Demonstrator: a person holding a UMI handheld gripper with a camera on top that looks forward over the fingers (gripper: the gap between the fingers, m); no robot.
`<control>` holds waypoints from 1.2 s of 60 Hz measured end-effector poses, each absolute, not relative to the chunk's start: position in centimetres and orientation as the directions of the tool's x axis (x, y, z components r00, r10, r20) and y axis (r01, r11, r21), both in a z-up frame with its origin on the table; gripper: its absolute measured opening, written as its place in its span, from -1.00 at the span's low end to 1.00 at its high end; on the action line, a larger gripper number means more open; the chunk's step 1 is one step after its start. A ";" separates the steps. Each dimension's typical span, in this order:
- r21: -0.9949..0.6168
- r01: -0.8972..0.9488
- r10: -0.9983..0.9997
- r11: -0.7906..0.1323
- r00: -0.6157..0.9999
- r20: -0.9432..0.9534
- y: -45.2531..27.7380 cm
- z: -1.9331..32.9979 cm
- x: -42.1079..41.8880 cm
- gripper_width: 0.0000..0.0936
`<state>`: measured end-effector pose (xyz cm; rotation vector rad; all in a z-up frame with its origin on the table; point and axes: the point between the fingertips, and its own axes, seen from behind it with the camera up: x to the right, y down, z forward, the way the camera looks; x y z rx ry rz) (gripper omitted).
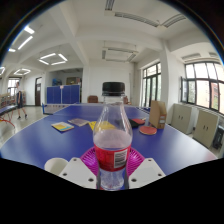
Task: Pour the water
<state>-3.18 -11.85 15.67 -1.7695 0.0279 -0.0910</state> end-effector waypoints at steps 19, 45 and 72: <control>-0.967 0.015 -0.080 -0.254 0.996 0.037 -13.2 9.9 -2.8 -0.14; -0.898 -0.007 -0.167 -0.439 0.983 0.074 -20.8 12.3 -1.8 0.82; -0.858 -0.023 -0.231 -0.512 0.967 0.111 -51.1 17.3 -7.2 0.82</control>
